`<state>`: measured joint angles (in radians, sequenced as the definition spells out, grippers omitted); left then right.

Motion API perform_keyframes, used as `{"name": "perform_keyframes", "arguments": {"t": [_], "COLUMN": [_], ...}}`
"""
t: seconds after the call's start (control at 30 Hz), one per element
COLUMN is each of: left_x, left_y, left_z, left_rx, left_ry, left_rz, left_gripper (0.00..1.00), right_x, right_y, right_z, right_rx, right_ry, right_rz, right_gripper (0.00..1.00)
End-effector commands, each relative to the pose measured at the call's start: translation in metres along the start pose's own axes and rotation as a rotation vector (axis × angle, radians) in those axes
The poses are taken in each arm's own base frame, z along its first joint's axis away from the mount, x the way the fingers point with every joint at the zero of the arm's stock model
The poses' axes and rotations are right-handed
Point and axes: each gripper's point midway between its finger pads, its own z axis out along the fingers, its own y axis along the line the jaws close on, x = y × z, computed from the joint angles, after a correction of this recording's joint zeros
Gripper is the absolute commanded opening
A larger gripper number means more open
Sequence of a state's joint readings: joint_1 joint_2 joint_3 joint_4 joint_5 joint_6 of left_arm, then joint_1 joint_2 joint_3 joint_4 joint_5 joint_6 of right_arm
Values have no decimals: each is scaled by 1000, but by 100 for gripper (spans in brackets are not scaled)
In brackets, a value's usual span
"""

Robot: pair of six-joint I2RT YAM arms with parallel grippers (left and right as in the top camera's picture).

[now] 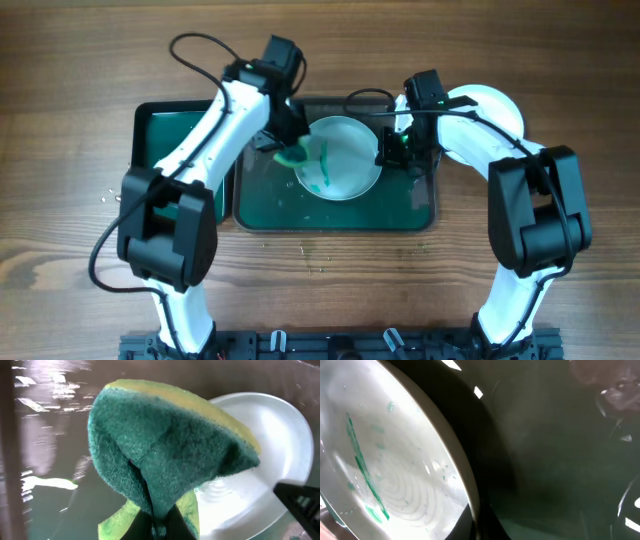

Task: Clean dirty plates on tray and stack at the side
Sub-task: 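Scrub the held plate with the sponge in the left gripper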

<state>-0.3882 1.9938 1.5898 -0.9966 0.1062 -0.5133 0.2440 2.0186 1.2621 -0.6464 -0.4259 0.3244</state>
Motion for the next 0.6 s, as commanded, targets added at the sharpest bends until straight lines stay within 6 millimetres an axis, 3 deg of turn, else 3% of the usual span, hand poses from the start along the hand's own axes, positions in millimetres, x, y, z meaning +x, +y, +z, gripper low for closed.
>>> {"name": "perform_keyframes", "arguments": {"t": [0.0,0.13,0.37,0.47,0.57], "left_x": [16,24,47,62,78], "left_y": [-21,-29,-23,-37,-70], "left_z": [17,38,78,85,78], "left_rx": [52,41,16,98,293], "left_ry": [42,70,203,287,357], "left_rz": [53,79,56,74,198], "left_gripper": [4,4,4,4,4], "right_x": [14,14,14,14,14], "right_y": [0,0,0,-1,-1], "right_z": [9,9,9,9,9], "right_rx": [7,7,7,8,8], "right_ry": [38,38,38,38,38], "right_rz": [-2,-2,-2,-2,-2], "right_gripper": [4,4,4,4,4]}}
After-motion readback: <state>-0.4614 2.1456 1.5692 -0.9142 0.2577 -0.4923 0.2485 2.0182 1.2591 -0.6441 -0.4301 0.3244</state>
